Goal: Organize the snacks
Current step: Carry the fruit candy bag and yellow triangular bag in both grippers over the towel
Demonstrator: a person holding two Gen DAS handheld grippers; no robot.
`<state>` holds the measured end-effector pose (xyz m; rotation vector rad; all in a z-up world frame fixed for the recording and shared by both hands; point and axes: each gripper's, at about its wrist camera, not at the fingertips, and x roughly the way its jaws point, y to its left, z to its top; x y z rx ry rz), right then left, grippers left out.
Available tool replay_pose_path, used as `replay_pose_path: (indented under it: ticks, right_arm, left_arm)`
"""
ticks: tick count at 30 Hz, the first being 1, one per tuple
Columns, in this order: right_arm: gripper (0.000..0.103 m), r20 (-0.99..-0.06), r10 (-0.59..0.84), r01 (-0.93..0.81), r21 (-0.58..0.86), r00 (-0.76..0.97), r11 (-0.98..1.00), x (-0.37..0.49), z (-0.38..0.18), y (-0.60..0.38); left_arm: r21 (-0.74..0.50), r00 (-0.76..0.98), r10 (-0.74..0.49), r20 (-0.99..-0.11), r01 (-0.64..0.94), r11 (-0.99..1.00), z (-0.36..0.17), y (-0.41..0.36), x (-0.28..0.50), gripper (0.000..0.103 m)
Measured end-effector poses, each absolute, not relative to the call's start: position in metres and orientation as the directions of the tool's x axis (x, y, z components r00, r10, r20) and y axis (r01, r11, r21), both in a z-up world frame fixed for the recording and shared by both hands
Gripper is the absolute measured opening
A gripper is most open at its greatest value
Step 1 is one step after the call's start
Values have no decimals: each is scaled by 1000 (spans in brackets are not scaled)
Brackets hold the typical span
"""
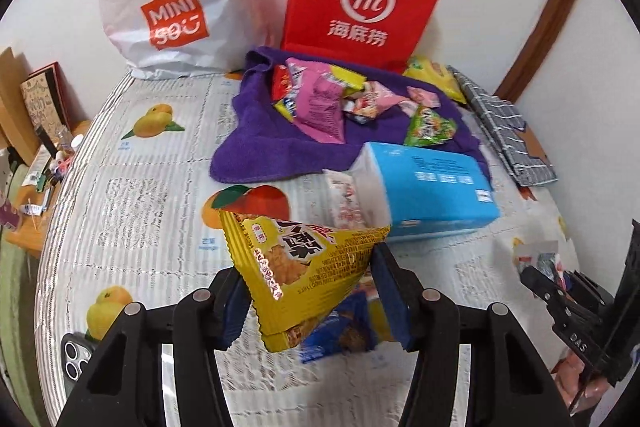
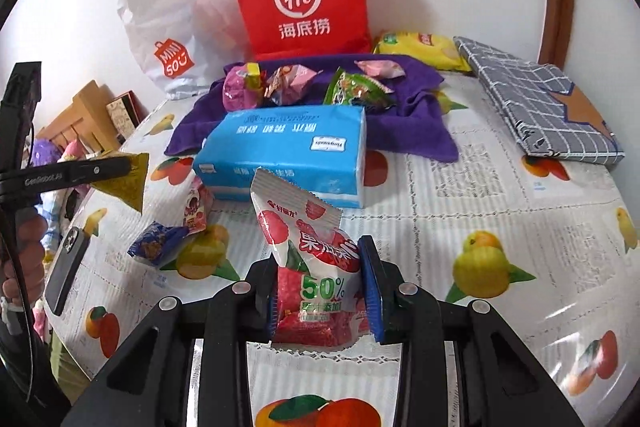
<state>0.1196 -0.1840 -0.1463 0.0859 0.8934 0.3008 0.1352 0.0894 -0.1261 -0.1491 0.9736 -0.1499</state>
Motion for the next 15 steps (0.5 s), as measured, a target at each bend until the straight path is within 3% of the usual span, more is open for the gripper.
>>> replay_pose_path:
  ticks: [15]
  right_arm:
    - [34, -703, 232, -153, 174, 672, 973, 184, -78, -196]
  left_arm:
    - [-182, 632, -220, -743, 126, 975, -60, 59, 162, 54]
